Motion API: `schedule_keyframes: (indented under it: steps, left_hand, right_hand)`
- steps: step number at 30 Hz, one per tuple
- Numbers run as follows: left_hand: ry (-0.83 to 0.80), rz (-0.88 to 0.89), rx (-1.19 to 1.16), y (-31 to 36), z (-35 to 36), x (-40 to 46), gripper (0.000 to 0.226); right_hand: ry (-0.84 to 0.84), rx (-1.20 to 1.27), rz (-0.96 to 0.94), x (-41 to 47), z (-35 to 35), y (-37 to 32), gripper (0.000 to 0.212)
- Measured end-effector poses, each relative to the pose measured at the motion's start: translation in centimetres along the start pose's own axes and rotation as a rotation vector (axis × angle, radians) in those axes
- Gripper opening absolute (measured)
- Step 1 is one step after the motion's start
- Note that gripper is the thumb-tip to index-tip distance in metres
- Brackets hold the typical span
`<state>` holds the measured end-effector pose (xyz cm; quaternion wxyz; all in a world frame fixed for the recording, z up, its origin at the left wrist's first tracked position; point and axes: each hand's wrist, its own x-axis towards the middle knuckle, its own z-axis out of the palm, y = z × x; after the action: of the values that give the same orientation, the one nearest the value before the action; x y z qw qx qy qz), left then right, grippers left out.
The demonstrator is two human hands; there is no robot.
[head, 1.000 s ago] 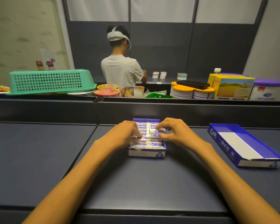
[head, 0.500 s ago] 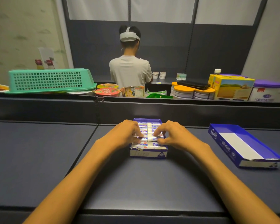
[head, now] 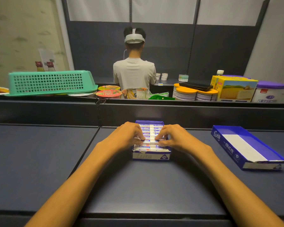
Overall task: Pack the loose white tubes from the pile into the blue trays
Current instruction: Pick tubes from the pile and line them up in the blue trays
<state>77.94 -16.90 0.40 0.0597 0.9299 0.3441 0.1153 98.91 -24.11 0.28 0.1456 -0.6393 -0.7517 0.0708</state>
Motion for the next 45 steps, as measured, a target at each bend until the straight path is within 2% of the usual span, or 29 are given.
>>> schedule_keyframes:
  steps: [8,13,20,30,45]
  left_hand:
    - [0.025,-0.039,0.000,0.3,0.0,-0.2,0.035]
    - [0.153,-0.108,-0.029,-0.1,-1.1,-1.6,0.049]
    - [0.171,-0.277,0.150,-3.1,-2.8,-6.9,0.059]
    - [0.129,-0.458,0.301,-8.3,-5.4,-18.8,0.061]
    - [0.144,-0.602,0.327,-24.0,-12.6,-43.6,0.061]
  right_hand:
    - [0.017,0.032,-0.005,-0.4,-0.1,-0.1,0.034]
    - [0.161,0.082,-0.009,-1.1,-0.9,-0.5,0.041]
    - [0.181,-0.014,-0.115,-0.2,-0.5,-4.1,0.046]
    - [0.092,-0.247,-0.296,3.0,4.5,-16.1,0.058]
    - [0.061,-0.204,-0.432,8.0,14.0,-44.1,0.059]
